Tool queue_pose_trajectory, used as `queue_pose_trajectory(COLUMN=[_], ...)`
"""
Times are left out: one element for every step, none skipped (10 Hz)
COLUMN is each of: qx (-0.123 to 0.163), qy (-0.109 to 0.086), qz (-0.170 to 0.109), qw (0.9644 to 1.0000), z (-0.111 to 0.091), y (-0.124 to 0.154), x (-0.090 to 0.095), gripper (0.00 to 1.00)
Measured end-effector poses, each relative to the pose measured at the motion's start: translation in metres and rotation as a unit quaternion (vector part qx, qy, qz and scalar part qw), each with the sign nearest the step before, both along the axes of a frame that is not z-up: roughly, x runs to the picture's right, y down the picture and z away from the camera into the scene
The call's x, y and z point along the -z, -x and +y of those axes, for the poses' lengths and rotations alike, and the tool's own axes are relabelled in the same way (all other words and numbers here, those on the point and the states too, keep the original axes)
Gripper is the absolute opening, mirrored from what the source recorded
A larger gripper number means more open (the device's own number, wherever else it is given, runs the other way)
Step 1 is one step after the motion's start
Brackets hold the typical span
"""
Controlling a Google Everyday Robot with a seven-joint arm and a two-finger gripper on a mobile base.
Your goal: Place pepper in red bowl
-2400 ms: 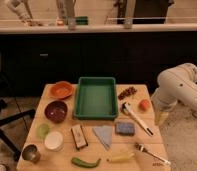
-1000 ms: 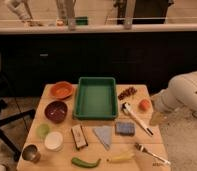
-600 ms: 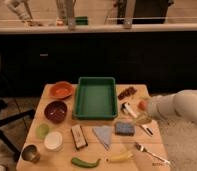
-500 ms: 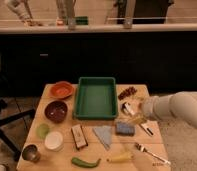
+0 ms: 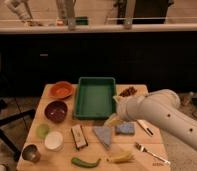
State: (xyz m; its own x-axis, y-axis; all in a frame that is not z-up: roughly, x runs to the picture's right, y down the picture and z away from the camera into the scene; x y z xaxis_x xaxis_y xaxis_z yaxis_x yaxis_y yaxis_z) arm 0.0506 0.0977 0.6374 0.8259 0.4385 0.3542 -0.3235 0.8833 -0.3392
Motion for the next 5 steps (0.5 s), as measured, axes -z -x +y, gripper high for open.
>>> queue_pose_trajectory(qx=[0.013, 0.015, 0.015, 0.015, 0.015], qy=[-0.006, -0.007, -0.007, -0.007, -0.007], qz=[0.006, 0.006, 0.007, 0.008, 0.007], qw=[0.9999, 0.9998, 0.9998, 0.9998, 0.9998], z=[0.0021, 0.0026, 0.0029, 0.0028, 0.0029], y=[0.0095, 0.0124, 0.0110, 0.0106, 0.0109], x=[0.0025, 0.0036, 0.0033, 0.0034, 0.0034], gripper=[0.80, 0.80, 0.80, 0.80, 0.80])
